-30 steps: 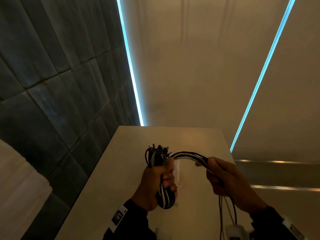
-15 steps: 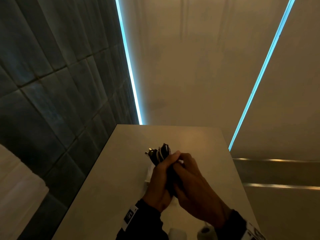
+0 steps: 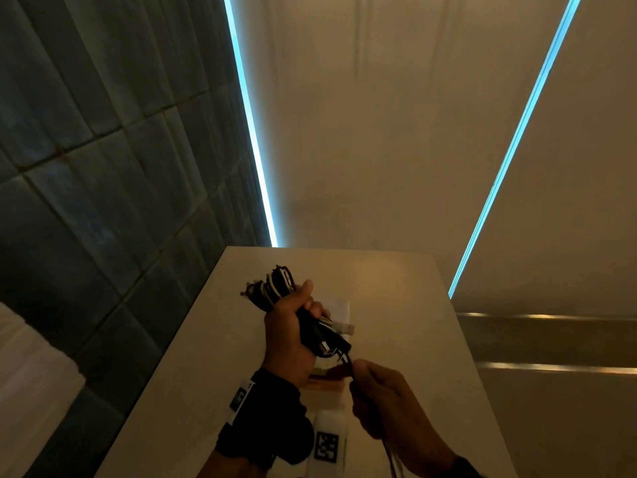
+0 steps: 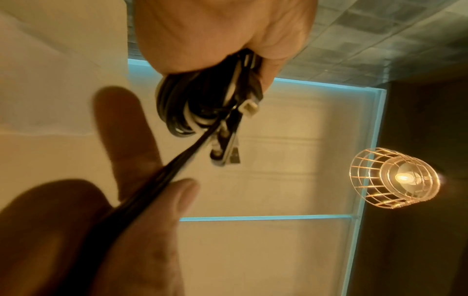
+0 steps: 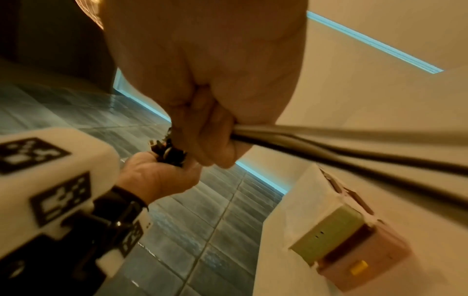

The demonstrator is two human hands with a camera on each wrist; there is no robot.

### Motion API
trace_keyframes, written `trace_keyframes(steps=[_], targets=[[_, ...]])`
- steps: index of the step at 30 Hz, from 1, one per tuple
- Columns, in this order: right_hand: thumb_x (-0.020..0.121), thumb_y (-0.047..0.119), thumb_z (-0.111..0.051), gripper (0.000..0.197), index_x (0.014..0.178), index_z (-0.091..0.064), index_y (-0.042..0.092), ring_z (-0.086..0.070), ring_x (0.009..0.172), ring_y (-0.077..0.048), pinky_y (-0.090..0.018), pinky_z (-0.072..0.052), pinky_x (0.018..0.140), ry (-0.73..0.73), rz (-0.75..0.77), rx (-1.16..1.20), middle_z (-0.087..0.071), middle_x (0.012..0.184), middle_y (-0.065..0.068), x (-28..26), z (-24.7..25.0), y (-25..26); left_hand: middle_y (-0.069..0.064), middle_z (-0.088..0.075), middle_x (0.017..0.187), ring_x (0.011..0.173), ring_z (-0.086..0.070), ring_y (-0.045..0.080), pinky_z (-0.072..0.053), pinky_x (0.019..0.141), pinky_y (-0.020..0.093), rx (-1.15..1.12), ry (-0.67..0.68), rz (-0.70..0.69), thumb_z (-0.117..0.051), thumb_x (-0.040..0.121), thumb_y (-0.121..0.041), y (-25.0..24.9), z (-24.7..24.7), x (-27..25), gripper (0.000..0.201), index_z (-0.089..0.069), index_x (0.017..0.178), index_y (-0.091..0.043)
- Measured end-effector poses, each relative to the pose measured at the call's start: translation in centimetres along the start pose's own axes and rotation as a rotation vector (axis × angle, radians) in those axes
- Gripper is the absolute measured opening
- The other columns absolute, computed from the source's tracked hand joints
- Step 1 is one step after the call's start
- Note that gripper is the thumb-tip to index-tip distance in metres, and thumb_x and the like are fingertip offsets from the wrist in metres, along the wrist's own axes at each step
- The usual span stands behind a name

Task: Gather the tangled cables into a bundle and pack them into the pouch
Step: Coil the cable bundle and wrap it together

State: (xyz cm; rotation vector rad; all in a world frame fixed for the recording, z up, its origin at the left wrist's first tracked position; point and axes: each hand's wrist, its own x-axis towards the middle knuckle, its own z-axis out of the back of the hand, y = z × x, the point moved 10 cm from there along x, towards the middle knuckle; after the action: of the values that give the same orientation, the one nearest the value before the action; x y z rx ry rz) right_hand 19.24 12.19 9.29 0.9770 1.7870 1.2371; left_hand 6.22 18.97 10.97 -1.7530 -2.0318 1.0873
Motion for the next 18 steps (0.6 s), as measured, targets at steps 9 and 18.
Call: trace_keyframes(steps=[9, 18], targets=[[0.094, 0.031, -0.048, 0.035, 0.111, -0.070, 0.010, -0.023, 0.045, -0.012, -0.023, -0.021, 0.044, 0.225, 0.073, -0.036, -0.027, 0.054, -0.002, -0.9, -1.6, 0.7, 0.004, -0.050, 0.068, 0.065, -0.054, 0.018, -0.051, 0.082, 0.036, -0.091, 0.022, 0.032, -0.061, 0.088, -0.022, -0.1, -0.1, -0.4, 0.024, -0.053, 0.069, -0.010], [0.083, 0.058, -0.054, 0.040, 0.064, -0.061, 0.024, -0.042, 0.050, 0.000, -0.017, -0.035, 0.057, 0.343, -0.008, -0.655, -0.050, 0.052, 0.014, 2.5, 1.3, -0.4, 0.005, -0.054, 0.063, 0.046, -0.053, 0.014, -0.048, 0.059, 0.029, 0.069, 0.273, 0.312, -0.061, 0.083, -0.022, 1.5, -3.9, -5.0, 0.023, -0.062, 0.064, -0.009]])
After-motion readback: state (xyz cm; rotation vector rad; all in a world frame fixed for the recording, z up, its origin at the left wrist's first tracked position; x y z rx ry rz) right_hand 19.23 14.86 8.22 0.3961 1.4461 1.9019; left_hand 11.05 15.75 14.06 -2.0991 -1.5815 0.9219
